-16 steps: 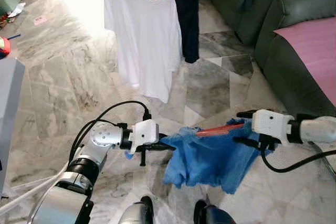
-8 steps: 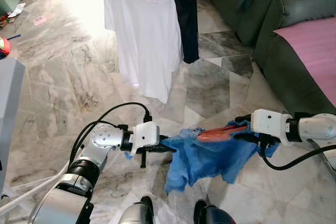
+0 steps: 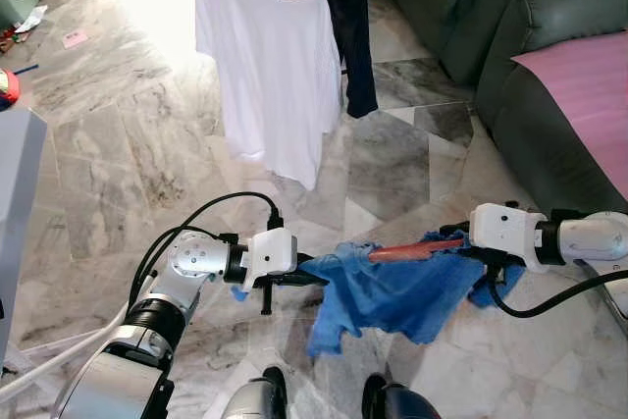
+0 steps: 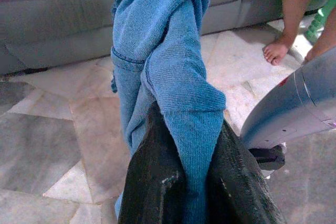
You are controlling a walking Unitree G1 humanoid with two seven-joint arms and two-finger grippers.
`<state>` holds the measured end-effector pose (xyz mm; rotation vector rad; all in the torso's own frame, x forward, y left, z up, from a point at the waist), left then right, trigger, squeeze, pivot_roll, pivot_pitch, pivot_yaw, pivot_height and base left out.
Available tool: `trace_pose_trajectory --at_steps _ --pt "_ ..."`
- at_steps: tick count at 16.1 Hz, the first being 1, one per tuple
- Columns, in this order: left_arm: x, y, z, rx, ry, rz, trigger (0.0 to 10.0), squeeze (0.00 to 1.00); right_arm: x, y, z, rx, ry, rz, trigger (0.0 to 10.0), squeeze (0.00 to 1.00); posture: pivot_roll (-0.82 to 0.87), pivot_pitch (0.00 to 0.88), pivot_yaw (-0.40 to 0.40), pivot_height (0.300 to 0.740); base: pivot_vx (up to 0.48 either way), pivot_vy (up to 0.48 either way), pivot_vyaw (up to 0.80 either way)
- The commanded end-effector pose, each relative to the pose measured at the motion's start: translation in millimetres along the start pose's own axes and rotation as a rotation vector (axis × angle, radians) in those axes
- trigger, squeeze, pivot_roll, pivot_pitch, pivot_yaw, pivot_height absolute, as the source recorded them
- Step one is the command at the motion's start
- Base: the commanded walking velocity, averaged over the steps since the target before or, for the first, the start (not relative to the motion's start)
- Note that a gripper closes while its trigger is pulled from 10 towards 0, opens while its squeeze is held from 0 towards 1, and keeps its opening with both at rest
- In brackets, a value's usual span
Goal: Hang hanger
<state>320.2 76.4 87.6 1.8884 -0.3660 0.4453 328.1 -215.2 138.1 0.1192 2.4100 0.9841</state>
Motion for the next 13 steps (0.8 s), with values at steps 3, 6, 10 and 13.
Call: trace_pose_trajectory --at_steps 3,6,10,13 --pt "-3.8 -2 1.8 -0.001 0.013 -0.001 0.0 0.0 0.8 5 5.8 -0.033 0.029 -0.006 0.0 0.0 -0.04 0.233 0.054 0.74 0.0 0.0 0.0" --pt "-4.5 -5 1.4 0.016 0.022 -0.012 0.0 0.0 6.0 4 8.7 -0.059 0.012 0.019 0.0 0.0 -0.05 0.232 0.057 0.74 0.0 0.0 0.0" --pt "-0.7 -8 2.0 0.041 0.053 -0.011 5.4 0.0 8.8 4 12.3 -0.091 -0.018 0.054 0.0 0.0 -0.05 0.231 0.057 0.74 0.0 0.0 0.0" --pt "4.7 -7 1.4 0.044 0.096 -0.011 10.0 1.0 13.0 2 15.8 -0.097 -0.029 0.062 0.0 0.0 -0.04 0.227 0.057 0.74 0.0 0.0 0.0"
Point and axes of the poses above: a point about 5 cm out from each wrist's last joint towards the gripper, its own z axis pointing out of the wrist towards the gripper, its own y axis along the axis of the wrist's last joint, x = y × z, the point moved 4 cm from there along z, pointing out of the wrist towards the gripper, and after that the axes turned 8 degrees about z, right-handed, at the moved point
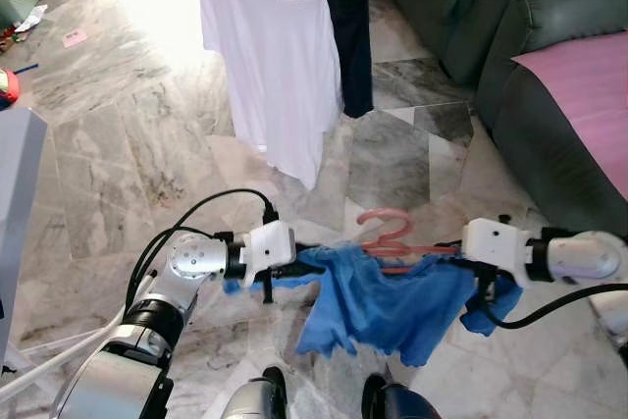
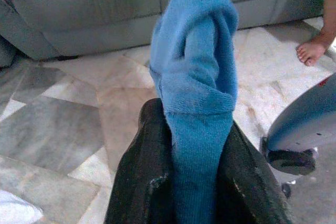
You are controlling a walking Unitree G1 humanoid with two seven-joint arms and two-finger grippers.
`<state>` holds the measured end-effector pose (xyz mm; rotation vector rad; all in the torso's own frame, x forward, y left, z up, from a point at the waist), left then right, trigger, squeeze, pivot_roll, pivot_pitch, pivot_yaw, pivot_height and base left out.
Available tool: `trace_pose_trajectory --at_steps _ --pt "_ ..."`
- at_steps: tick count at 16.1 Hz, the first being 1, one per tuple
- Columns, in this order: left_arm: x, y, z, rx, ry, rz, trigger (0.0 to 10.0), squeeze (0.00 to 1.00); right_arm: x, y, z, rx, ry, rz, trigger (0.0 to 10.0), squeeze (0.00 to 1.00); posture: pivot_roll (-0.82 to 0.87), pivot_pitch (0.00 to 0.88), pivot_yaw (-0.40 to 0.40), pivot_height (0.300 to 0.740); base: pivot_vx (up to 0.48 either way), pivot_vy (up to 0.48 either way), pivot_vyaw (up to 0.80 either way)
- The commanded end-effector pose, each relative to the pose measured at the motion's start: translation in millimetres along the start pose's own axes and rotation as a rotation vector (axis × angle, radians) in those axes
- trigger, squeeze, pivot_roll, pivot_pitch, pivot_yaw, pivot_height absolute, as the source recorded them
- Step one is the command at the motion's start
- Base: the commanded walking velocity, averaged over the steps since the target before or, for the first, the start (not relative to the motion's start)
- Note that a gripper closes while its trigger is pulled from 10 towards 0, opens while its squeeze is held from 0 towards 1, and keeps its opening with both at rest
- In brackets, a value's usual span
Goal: Hang hanger
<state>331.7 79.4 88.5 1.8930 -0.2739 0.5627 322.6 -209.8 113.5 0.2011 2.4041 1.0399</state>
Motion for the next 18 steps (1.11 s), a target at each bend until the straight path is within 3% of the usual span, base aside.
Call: trace_pose_trajectory --at_steps 1,11,14,15,18 --pt "-6.1 -2 2.1 0.005 -0.024 -0.001 10.0 1.0 -2.1 14 2.2 -0.078 -0.024 -0.007 0.0 0.0 -0.04 0.227 0.057 0.74 0.0 0.0 0.0" --pt "-6.7 -6 -0.6 0.043 -0.05 0.035 10.0 1.0 6.5 -6 18.8 0.001 -0.114 0.03 0.0 0.0 -0.04 0.217 0.058 0.74 0.0 0.0 0.0" --pt "-14.5 -11 -3.5 0.077 -0.103 0.045 10.0 1.0 6.6 -9 27.7 0.007 -0.166 0.071 0.0 0.0 -0.04 0.213 0.063 0.74 0.0 0.0 0.0" --pt "-14.6 -12 -2.8 0.08 -0.096 0.05 10.0 1.0 8.2 -9 29.1 0.006 -0.17 0.07 0.0 0.0 -0.04 0.21 0.069 0.74 0.0 0.0 0.0" --pt "1.3 -9 4.2 0.077 0.06 0.042 10.0 1.0 21.6 -13 37.9 -0.002 -0.184 0.117 0.0 0.0 -0.07 0.2 0.079 0.74 0.0 0.0 0.0"
Point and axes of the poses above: a point about 5 cm out from each wrist's last joint towards the gripper, its own z axis pointing out of the wrist towards the gripper, its own y axis along the axis of the wrist's last joint, x = y × z, the point moved 4 cm from there along z, pointing out of the wrist towards the gripper, and after that the axes turned 8 degrees about z, right-handed, at the moved point
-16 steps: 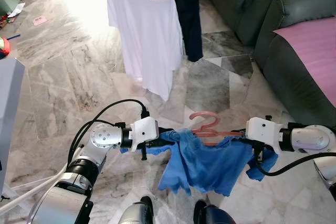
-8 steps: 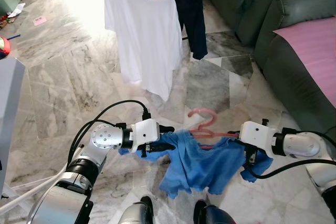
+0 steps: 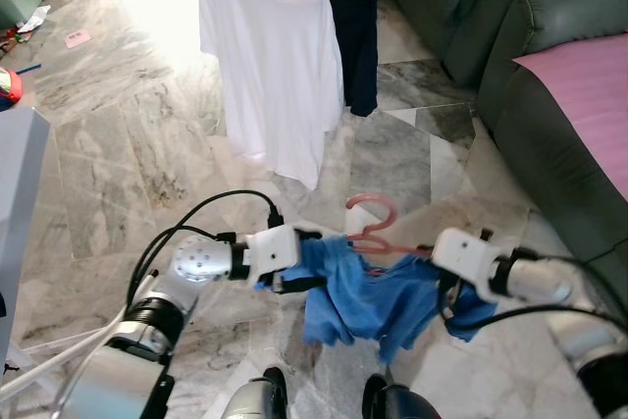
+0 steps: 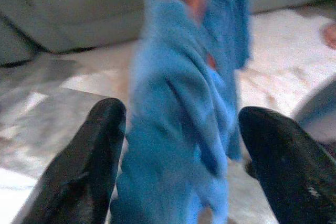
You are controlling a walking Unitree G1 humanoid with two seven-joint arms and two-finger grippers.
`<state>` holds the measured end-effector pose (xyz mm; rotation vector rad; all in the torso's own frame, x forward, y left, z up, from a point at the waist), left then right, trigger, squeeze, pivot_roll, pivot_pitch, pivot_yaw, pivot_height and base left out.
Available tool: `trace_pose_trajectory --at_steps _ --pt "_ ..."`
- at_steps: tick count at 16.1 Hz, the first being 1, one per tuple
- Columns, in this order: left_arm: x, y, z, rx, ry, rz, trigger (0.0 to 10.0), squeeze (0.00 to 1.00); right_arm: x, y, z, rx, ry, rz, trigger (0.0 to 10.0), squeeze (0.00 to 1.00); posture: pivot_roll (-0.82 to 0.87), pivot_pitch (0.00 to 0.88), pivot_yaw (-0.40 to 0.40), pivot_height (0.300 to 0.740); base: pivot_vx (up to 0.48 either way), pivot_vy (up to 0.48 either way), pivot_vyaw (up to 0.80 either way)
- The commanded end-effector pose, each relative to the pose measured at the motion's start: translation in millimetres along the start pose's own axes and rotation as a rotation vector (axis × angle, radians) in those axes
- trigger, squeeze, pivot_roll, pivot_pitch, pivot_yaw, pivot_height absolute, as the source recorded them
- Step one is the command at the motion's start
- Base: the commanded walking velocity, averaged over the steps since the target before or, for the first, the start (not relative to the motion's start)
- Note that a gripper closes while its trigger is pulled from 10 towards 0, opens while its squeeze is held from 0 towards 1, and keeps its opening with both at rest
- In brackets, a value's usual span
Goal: Hang hanger
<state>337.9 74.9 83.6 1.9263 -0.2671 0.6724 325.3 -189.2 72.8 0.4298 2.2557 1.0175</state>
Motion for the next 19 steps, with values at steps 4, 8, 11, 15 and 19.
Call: trace_pose_trajectory --at_steps 4,8,11,15,19 --pt "12.2 0 9.2 0.021 0.136 -0.029 10.0 1.0 13.6 -5 7.0 0.0 -0.025 0.056 0.0 0.0 -0.12 0.176 0.07 0.74 0.0 0.0 0.0" --pt "22.4 0 12.9 0.027 0.245 -0.082 10.0 1.0 17.0 -26 9.9 0.06 -0.168 0.174 0.0 0.0 -0.15 0.153 0.061 0.74 0.0 0.0 0.0" --pt "22.9 -9 7.8 0.042 0.33 -0.175 10.0 1.0 23.5 -41 8.4 0.086 -0.249 0.264 0.0 0.0 -0.17 0.152 0.06 0.74 0.0 0.0 0.0" --pt "8.6 -36 -2.1 0.118 0.449 -0.371 10.0 1.0 8.8 -58 2.0 0.124 -0.484 0.399 0.0 0.0 -0.19 0.161 0.072 0.74 0.0 0.0 0.0" --pt "-12.0 -91 -35.7 0.382 0.79 -0.709 10.0 1.0 -1.2 -74 0.8 0.131 -0.715 0.572 0.0 0.0 -0.15 0.105 0.06 0.74 0.0 0.0 0.0"
Point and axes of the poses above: a point about 5 cm out from each wrist's last joint towards the gripper, its own z axis pointing out of the wrist towards the gripper, its own y axis along the axis of the wrist's last joint, x = y × z, the point moved 4 cm from there along z, pointing out of the wrist towards the gripper, and after that the axes turned 8 degrees about z, right-handed, at the moved point
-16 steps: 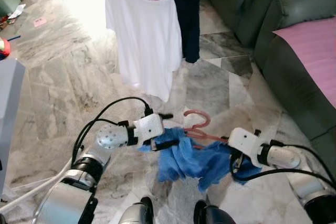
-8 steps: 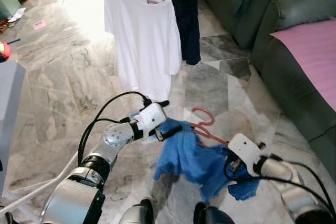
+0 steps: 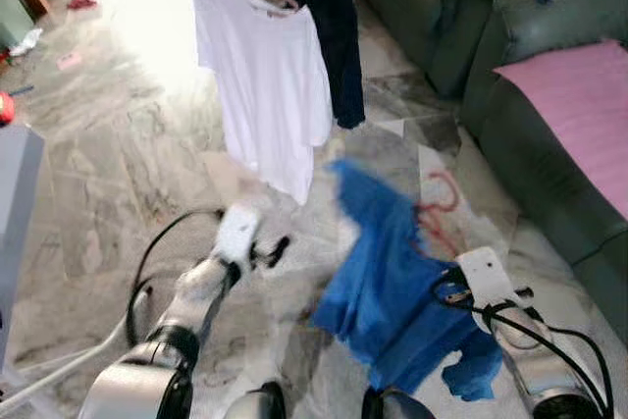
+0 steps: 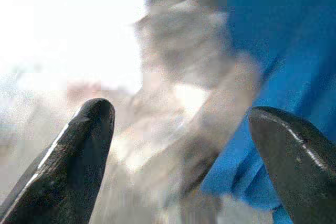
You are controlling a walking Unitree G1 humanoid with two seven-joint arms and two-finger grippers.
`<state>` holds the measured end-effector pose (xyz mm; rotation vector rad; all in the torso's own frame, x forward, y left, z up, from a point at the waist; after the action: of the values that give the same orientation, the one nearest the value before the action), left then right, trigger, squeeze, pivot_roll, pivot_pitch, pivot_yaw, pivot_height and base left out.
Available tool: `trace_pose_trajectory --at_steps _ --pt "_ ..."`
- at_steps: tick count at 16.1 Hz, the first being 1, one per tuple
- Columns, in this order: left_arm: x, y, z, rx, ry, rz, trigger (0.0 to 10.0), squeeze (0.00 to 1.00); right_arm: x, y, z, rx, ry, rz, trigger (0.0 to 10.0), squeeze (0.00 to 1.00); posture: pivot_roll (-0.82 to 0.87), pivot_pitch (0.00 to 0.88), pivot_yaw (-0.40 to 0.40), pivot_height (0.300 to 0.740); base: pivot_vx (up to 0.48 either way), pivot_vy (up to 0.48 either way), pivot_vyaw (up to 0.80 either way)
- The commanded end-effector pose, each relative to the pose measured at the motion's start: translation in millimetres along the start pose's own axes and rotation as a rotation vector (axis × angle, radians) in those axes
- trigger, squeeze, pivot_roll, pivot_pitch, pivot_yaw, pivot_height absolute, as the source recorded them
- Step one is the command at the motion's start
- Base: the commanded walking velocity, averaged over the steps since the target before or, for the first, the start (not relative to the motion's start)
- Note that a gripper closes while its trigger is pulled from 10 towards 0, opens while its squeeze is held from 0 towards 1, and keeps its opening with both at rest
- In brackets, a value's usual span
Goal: Hang hanger
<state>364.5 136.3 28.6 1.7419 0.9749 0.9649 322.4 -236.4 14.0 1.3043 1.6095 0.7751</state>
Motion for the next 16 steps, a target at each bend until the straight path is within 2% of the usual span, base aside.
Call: trace_pose_trajectory --at_steps 1,3,4,5,6,7,8,9,10,13,14,16 --pt "7.9 -24 -8.8 0.094 0.086 -0.057 10.0 1.0 -0.4 -1 0.6 -0.013 -0.038 0.052 0.0 0.0 -0.14 0.088 0.061 0.74 0.0 0.0 0.0" --pt "6.3 -48 -17.8 0.179 0.16 -0.104 10.0 1.0 7.7 -11 1.2 0.013 -0.059 0.096 0.0 0.0 -0.13 0.069 0.057 0.74 0.0 0.0 0.0" --pt "0.6 -62 -22.9 0.253 0.167 -0.058 10.0 1.0 8.6 -17 1.6 0.03 -0.083 0.137 0.0 0.0 -0.12 0.061 0.052 0.74 0.0 0.0 0.0" --pt "-4.6 -70 -26.0 0.287 0.149 -0.053 10.0 1.0 9.6 -20 1.8 0.042 -0.09 0.155 0.0 0.0 -0.12 0.055 0.048 0.74 0.0 0.0 0.0" --pt "-8.7 -78 -30.1 0.315 0.138 -0.063 10.0 0.0 13.9 -24 2.3 0.06 -0.088 0.18 1.7 0.0 -0.12 0.049 0.044 0.74 0.0 0.0 0.0" --pt "-8.5 -81 -31.5 0.326 0.145 -0.056 10.0 0.0 16.0 -26 2.5 0.066 -0.084 0.193 1.7 0.0 -0.12 0.049 0.044 0.74 0.0 0.0 0.0" --pt "-10.5 -92 -38.6 0.372 0.152 -0.061 10.0 0.0 24.7 -26 3.0 0.059 -0.065 0.198 3.1 0.0 -0.1 0.043 0.044 0.74 0.0 0.0 0.0" --pt "-15.8 -104 -45.3 0.423 0.131 -0.027 10.0 0.0 33.9 -26 3.7 0.055 -0.047 0.201 3.3 0.0 -0.1 0.042 0.045 0.74 0.0 0.0 0.0" --pt "-21.5 -113 -50.9 0.459 0.11 -0.002 10.0 0.0 40.2 -26 3.8 0.057 -0.038 0.209 4.2 0.0 -0.1 0.037 0.046 0.74 0.0 0.0 0.0" --pt "-30.1 -133 -65.5 0.532 0.087 -0.003 10.0 0.0 54.8 -28 3.7 0.06 -0.009 0.223 5.0 0.0 -0.09 0.035 0.046 0.74 0.0 0.0 0.0" --pt "-31.3 -136 -68.1 0.54 0.081 -0.024 10.0 0.0 60.3 -26 3.6 0.05 0.014 0.236 8.6 0.0 -0.08 0.036 0.047 0.74 0.0 0.0 0.0" --pt "-31.2 -141 -72.6 0.554 0.069 -0.027 10.0 0.0 69.1 -24 3.6 0.04 0.047 0.229 10.0 0.0 -0.08 0.04 0.047 0.74 0.0 0.0 0.22"
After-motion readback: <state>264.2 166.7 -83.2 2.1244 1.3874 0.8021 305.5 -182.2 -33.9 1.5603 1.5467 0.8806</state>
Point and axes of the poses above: a point about 5 cm out from each wrist's last joint towards the gripper, its own z axis pointing out of the wrist towards the gripper, its own y axis along the axis of the wrist's last joint, x = y × z, the point moved 4 cm from there along z, pointing out of the wrist towards the gripper, and after that the axes turned 8 degrees about z, right-handed, at the moved point
